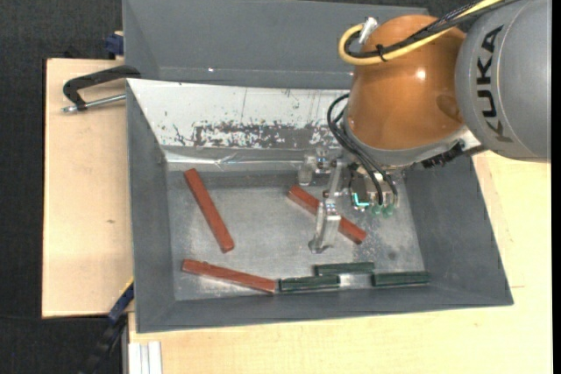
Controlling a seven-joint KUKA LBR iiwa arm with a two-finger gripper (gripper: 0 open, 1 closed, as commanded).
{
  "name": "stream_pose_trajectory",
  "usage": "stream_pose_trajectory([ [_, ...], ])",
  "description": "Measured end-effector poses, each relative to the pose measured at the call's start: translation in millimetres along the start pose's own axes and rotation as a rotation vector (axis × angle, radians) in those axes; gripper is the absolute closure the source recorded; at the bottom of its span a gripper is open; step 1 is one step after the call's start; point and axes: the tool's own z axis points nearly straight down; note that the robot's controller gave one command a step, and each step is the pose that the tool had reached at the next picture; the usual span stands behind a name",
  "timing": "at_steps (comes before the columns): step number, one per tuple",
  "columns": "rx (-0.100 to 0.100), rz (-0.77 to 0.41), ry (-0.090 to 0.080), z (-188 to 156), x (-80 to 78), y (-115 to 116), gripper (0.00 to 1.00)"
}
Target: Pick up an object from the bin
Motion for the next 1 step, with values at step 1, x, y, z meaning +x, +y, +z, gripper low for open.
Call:
stream_pose_trajectory([
  [1,-0.001,0.002,-0.008,-3.5,-1.6,-0.5,0.0],
])
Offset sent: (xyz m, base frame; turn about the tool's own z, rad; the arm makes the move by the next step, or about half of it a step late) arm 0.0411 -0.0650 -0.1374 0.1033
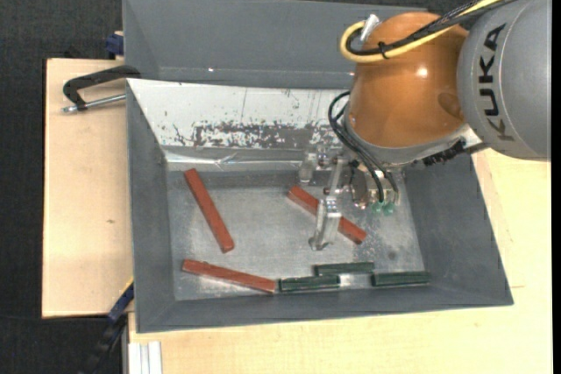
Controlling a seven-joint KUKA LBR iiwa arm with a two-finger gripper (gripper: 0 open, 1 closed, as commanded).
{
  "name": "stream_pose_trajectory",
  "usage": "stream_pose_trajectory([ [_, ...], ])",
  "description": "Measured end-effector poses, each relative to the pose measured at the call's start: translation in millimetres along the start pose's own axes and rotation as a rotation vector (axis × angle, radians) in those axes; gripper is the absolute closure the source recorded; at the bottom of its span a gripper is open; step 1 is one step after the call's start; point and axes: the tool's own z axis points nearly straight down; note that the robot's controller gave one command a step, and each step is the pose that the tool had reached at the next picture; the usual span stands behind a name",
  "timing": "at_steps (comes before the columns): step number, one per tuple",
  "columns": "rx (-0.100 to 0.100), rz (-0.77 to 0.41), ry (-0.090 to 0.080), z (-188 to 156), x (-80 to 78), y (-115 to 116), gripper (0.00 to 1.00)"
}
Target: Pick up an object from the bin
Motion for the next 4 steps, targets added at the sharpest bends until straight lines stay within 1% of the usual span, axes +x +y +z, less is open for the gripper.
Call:
stream_pose_trajectory([
  [1,-0.001,0.037,-0.007,50,-16.8,-23,0.0],
  [2,0.0,0.027,-0.004,119,-29.3,-21,0.0],
  [3,-0.002,-0.061,0.003,152,-38.2,-48,0.0],
  [4,0.0,-0.088,0.005,123,-57.4,-86,0.0],
])
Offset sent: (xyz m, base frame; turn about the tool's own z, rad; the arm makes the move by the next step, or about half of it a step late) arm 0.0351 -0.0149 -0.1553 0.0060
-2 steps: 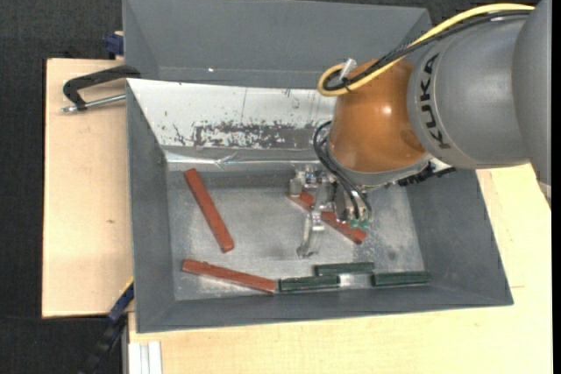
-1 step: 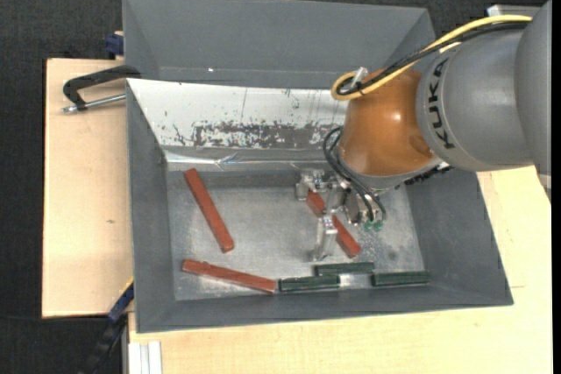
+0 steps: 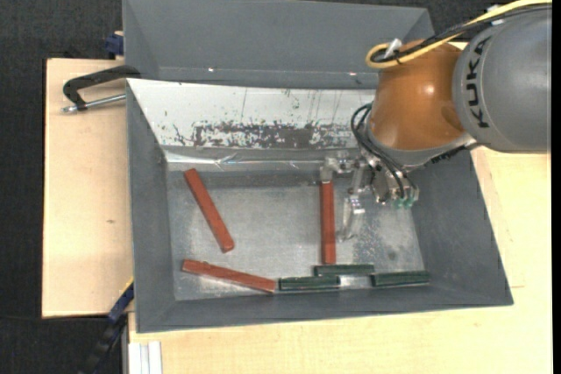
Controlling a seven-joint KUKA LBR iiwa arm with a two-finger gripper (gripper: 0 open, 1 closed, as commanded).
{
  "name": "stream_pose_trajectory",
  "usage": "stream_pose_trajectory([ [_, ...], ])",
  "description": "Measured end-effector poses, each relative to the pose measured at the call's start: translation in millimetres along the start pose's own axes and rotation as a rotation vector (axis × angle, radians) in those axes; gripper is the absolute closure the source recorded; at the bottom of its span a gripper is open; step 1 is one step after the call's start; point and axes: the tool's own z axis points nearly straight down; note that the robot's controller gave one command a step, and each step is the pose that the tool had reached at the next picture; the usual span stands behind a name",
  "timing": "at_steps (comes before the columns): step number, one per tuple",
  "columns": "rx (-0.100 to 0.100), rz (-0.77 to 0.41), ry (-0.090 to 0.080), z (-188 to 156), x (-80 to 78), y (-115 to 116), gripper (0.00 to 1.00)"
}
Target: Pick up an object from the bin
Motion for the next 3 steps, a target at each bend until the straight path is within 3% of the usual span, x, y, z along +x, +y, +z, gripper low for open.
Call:
stream_pose_trajectory([
  [1,0.002,0.081,-0.017,-17,-1.7,-21,0.0],
  [2,0.003,0.068,-0.005,10,10.3,9,0.0],
  [3,-0.005,-0.221,-0.005,21,16.0,22,0.0],
])
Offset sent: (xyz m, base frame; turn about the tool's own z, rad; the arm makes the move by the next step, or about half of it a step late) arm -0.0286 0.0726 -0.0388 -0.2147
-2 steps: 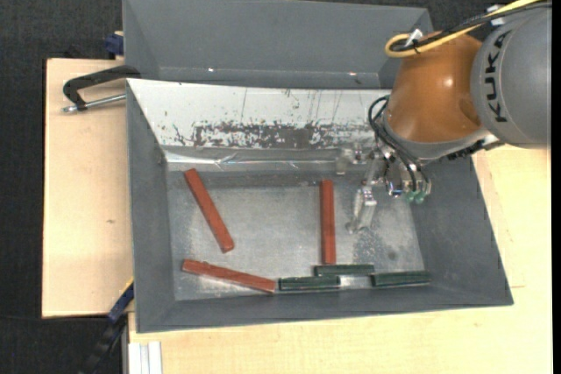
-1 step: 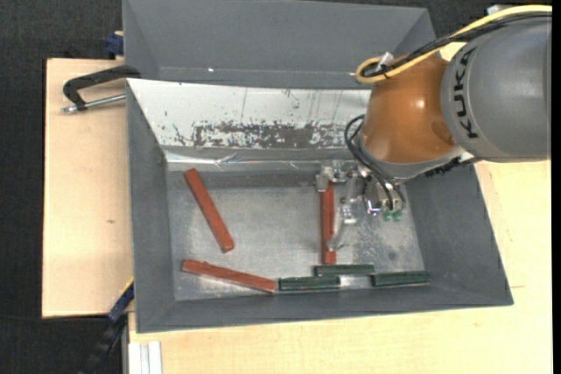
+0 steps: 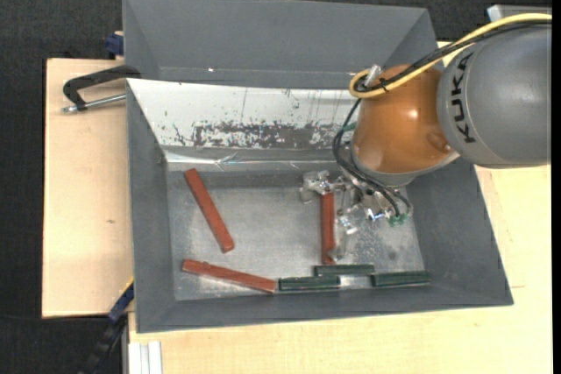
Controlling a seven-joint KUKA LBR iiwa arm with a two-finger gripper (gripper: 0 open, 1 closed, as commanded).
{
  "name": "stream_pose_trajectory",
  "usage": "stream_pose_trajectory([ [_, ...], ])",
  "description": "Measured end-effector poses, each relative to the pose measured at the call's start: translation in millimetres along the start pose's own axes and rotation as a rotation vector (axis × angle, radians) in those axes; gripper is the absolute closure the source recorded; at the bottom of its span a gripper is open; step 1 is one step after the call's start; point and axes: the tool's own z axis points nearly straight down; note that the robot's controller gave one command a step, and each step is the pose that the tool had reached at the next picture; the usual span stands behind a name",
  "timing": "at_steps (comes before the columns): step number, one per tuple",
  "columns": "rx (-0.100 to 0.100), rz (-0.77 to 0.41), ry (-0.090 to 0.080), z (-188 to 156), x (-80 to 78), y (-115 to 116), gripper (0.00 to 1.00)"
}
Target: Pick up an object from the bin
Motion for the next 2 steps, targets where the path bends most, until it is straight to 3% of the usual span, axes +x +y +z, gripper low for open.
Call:
stream_pose_trajectory([
  [1,0.009,-0.234,-0.001,12.7,32.5,-12.7,0.0],
  [2,0.005,-0.643,0.001,10.5,40.5,-8.7,1.0],
])
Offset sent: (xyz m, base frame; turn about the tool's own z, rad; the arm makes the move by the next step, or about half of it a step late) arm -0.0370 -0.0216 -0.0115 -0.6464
